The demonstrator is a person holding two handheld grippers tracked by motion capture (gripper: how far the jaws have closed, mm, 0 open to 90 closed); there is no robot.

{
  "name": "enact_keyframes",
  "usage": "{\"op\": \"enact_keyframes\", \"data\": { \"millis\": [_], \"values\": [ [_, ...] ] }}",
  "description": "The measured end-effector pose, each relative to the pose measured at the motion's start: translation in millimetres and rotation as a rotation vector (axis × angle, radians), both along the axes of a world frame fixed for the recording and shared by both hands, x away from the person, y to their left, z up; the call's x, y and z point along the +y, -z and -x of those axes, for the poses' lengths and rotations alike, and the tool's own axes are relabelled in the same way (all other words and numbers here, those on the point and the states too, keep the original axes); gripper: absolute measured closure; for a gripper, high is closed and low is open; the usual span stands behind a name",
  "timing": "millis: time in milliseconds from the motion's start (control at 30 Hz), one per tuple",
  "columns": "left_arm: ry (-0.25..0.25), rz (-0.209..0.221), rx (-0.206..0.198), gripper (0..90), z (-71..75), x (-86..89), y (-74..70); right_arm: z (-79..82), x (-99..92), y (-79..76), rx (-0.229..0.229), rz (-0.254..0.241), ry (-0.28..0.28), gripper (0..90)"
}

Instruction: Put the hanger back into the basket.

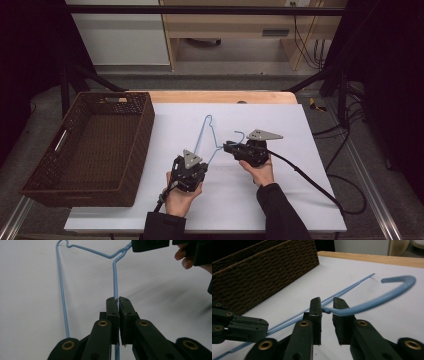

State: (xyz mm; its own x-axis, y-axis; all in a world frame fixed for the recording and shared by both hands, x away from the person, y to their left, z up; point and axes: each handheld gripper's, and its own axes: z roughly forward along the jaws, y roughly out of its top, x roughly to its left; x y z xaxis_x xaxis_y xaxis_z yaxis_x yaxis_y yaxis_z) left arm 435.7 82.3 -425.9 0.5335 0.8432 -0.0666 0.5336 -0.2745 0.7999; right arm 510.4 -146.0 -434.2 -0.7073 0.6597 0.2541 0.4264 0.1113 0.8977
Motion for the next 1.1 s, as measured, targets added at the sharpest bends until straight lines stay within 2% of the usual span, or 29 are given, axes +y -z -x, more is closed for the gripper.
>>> {"op": "enact_keyframes", "data": {
  "millis": [267,567,633,700,767,800,900,967,1100],
  "values": [
    [0.0,-0.001,0.017,87.3,1.1,1.7,8.3,-0.8,1.2,-0.1,0.014,-0.027,-0.058,84.6],
    [0.019,0.007,0.01,86.5,0.7,4.5,8.4,0.9,1.7,-1.0,0.017,-0.036,-0.071,86.0],
    [0.005,0.004,-0.012,80.9,0.2,5.3,5.0,1.4,2.0,-1.7,0.016,-0.037,-0.073,86.0],
    [0.014,-0.001,-0.024,77.6,-0.6,5.6,-0.9,1.8,2.4,-2.1,0.015,-0.037,-0.075,86.0],
    [0.031,-0.043,-0.009,67.3,-6.3,2.4,-8.0,1.9,2.6,-2.1,0.015,-0.038,-0.075,86.0],
    [0.031,-0.043,-0.009,60.7,-6.3,2.4,-8.0,1.9,2.6,-2.1,0.015,-0.038,-0.075,86.0],
    [0.058,-0.084,0.003,56.6,-12.8,-2.8,-9.2,2.4,2.8,-2.4,0.016,-0.039,-0.075,85.9],
    [0.086,-0.084,0.028,54.9,-18.1,-5.7,-6.0,2.5,2.8,-2.5,0.014,-0.037,-0.074,86.0],
    [0.099,-0.087,0.052,58.2,-25.1,-10.8,2.3,2.7,2.7,-2.8,0.015,-0.034,-0.076,85.9]
  ]
}}
